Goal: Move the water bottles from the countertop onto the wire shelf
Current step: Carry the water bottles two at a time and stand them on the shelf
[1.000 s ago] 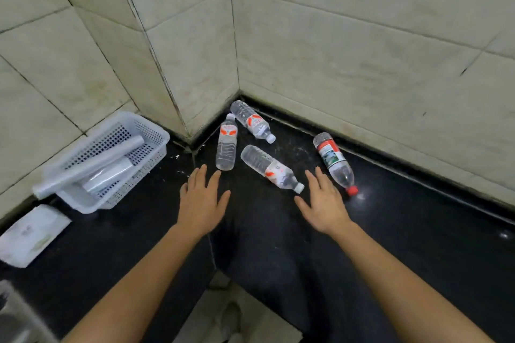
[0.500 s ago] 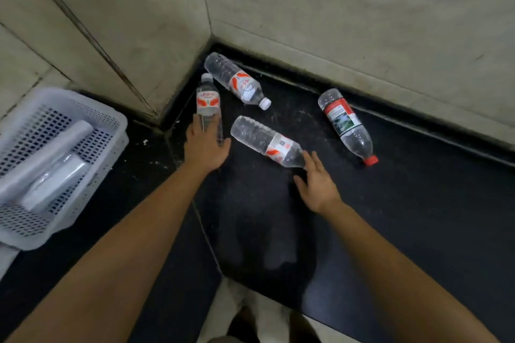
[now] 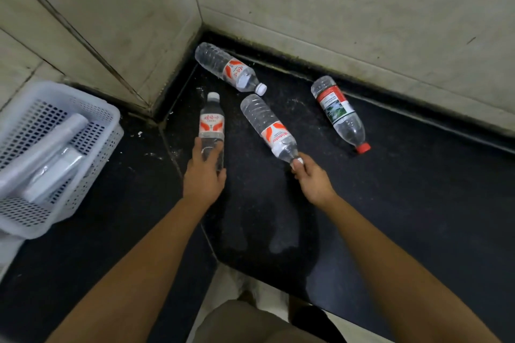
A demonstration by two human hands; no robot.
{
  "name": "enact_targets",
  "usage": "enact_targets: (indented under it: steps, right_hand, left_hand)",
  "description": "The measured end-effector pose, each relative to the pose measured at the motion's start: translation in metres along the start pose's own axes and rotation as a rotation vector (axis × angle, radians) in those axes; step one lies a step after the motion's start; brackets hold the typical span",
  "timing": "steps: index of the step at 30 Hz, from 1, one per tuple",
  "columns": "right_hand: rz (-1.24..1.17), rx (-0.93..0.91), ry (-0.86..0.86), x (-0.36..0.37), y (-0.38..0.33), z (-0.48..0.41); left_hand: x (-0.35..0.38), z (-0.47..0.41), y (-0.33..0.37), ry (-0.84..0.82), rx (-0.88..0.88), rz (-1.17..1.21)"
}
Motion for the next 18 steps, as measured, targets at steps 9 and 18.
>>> enact_targets:
  steps: [9,18]
  right_hand:
    - [-0.215,-0.003,0.347,-0.088,-0.029,0.039]
    - [0.051,-0.117,0.382,-0.133,-0.115,0.062]
  left_hand:
    - [0.012,0.057,0.002,-0.149,-0.025,0.043]
    - [0.038,0.089,-0.01,-0.384,0.011,-0.026]
Point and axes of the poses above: each hand's wrist, its own z-axis away from the middle knuckle, its own x-axis out of the palm, y = z × x, the point moved 10 cm from there along -z, towards the middle knuckle, and after that the axes turned 7 degrees about -z, right-handed, at the moved point
